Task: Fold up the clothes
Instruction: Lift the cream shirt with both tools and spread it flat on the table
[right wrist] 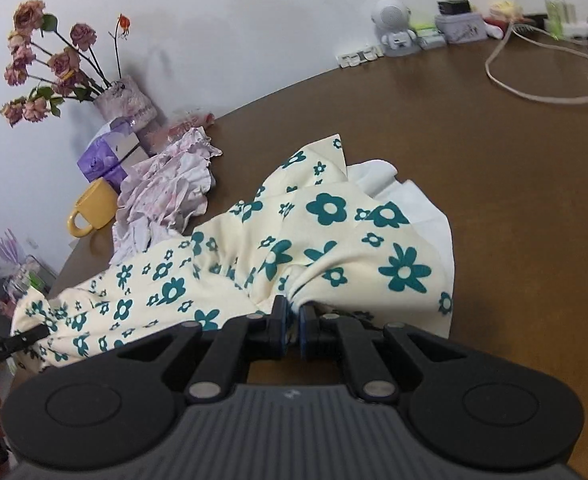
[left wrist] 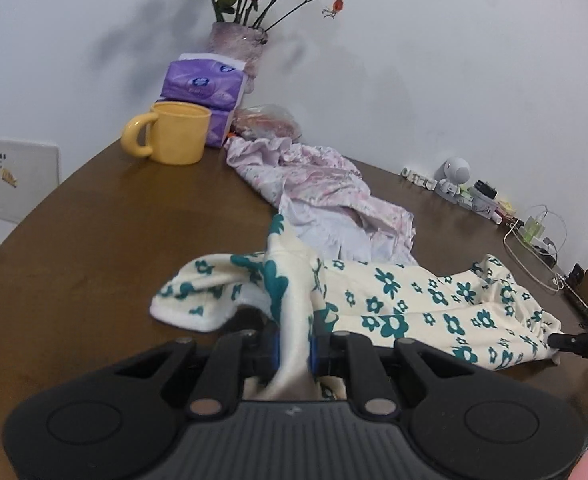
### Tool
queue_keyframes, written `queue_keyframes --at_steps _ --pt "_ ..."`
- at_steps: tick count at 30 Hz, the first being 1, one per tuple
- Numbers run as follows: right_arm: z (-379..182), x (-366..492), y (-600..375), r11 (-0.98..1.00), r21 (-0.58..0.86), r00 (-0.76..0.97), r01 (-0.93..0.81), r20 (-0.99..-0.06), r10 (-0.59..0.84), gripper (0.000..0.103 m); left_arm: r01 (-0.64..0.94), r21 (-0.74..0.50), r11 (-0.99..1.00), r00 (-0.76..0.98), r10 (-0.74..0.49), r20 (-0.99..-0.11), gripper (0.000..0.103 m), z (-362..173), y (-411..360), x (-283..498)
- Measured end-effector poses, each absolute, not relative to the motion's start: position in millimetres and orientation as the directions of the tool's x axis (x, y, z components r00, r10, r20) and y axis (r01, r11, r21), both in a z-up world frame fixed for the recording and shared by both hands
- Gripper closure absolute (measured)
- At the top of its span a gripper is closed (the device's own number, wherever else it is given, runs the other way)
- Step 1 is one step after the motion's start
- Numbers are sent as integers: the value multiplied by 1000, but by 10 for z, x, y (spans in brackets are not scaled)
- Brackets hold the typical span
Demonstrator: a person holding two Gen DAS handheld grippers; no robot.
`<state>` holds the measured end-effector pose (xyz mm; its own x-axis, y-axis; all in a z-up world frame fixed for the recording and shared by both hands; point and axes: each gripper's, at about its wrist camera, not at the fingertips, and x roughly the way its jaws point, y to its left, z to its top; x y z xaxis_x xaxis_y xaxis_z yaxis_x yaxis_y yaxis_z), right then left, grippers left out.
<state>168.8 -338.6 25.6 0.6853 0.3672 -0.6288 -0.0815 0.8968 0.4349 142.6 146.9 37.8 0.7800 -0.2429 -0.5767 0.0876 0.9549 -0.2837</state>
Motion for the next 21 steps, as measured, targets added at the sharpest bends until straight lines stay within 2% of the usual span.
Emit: queue_keyframes --at_steps 2,3,5,7,9,12,14,16,18,20,21 --pt "219 1603 -3394 898 434 667 -76 -647 369 93 80 -279 957 771 -237 -592 88 350 1474 1403" --pt "208 1570 -3382 901 428 653 -76 -661 369 86 67 -277 959 763 -228 -605 80 334 1486 1407" --pt "241 1509 -3390 906 416 631 -80 -682 370 57 28 -272 962 758 -198 -621 69 342 1536 1351" --pt "278 1446 -3401 910 405 609 -86 -702 369 57 13 -265 964 769 -179 -613 57 397 1613 1287" --pt "396 1376 -3447 912 396 617 -112 -691 376 57 8 -250 968 788 -160 -595 35 506 1680 1236" --pt "608 1403 -3454 923 356 662 -145 -658 358 46 17 -215 977 809 -140 -571 20 670 1722 1241" --pt "717 1520 -3386 936 312 689 -163 -643 335 39 33 -183 982 812 -133 -568 17 760 1709 1311" --pt "760 1725 -3280 942 278 695 -189 -640 328 32 54 -153 987 785 -136 -604 17 740 1650 1461" --pt "725 1951 -3182 951 240 690 -196 -655 308 31 71 -129 989 749 -139 -648 17 642 1576 1601" --pt "651 2174 -3069 959 201 683 -198 -674 282 31 82 -115 990 715 -138 -685 21 517 1520 1717" --pt "592 2277 -3013 962 186 674 -201 -687 274 31 86 -116 989 704 -143 -695 30 451 1509 1754"
